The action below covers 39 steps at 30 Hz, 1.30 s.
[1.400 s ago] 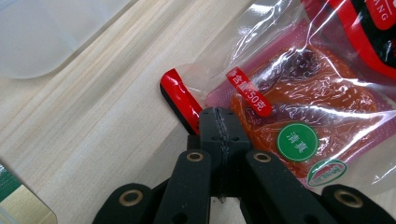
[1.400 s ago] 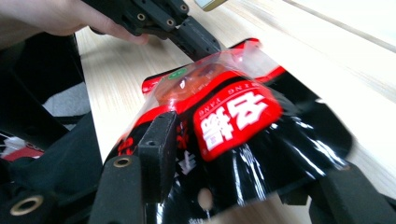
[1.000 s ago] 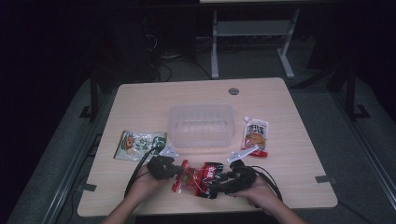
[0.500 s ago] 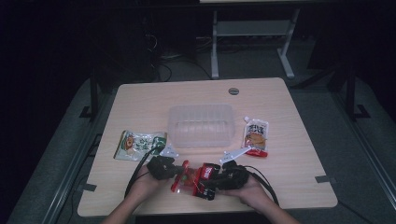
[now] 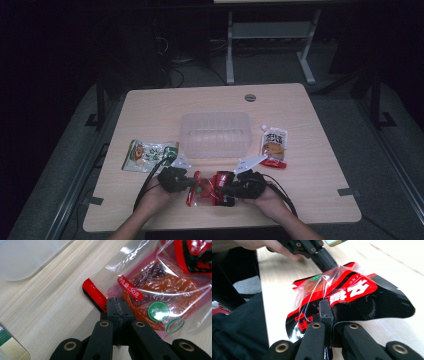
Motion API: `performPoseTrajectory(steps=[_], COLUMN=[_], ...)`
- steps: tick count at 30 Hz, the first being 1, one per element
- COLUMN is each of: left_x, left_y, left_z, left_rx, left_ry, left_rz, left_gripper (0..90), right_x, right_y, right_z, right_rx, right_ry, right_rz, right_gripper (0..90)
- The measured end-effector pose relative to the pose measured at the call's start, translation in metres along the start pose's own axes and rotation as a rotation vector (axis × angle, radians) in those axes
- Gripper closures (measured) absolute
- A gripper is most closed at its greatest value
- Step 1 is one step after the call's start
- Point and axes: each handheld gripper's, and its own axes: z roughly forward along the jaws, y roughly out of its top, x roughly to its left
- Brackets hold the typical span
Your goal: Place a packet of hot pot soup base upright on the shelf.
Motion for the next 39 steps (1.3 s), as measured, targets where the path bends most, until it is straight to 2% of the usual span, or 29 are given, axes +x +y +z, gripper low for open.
performPoseTrajectory(steps=[7, 10, 12, 13, 15, 20, 22, 26, 30, 31, 39], left_x=[0.0, 0.0, 0.001, 0.002, 0.003, 0.005, 0.006, 0.011, 0.015, 0.015, 0.013], left_y=[0.0, -0.001, -0.001, -0.002, -0.002, -0.002, -0.003, -0.005, -0.007, -0.008, -0.007], left_z=[0.0, 0.0, -0.001, -0.002, -0.003, -0.012, -0.016, -0.023, -0.027, -0.027, -0.026], left_rx=[-0.008, -0.005, -0.006, 0.003, -0.001, -0.057, -0.06, -0.083, -0.088, -0.1, -0.106], left_ry=[0.002, -0.005, -0.011, -0.029, -0.038, -0.056, -0.05, -0.036, -0.037, -0.042, -0.038], left_rz=[-0.011, -0.007, 0.004, 0.006, 0.003, -0.006, 0.003, -0.009, -0.016, -0.029, -0.013], left_gripper=[90.0, 90.0, 89.9, 89.9, 89.9, 89.7, 85.5, 81.3, 74.3, 72.4, 55.4], right_x=[-0.016, -0.018, -0.019, -0.017, -0.016, -0.015, -0.015, -0.011, -0.008, -0.008, -0.004], right_y=[0.009, 0.011, 0.012, 0.013, 0.013, 0.017, 0.018, 0.023, 0.025, 0.025, 0.033], right_z=[0.001, 0.002, 0.001, -0.001, -0.003, -0.012, -0.016, -0.023, -0.028, -0.029, -0.041], right_rx=[0.02, 0.021, 0.019, 0.01, 0.006, -0.038, -0.048, -0.072, -0.078, -0.079, -0.118], right_ry=[-0.023, -0.033, -0.016, 0.006, 0.013, 0.047, 0.057, 0.072, 0.062, 0.064, 0.061], right_rz=[-0.028, -0.038, -0.048, -0.061, -0.071, -0.087, -0.096, -0.122, -0.144, -0.145, -0.175], right_gripper=[90.0, 90.0, 90.0, 90.0, 90.0, 90.0, 90.0, 90.0, 90.0, 90.0, 90.0])
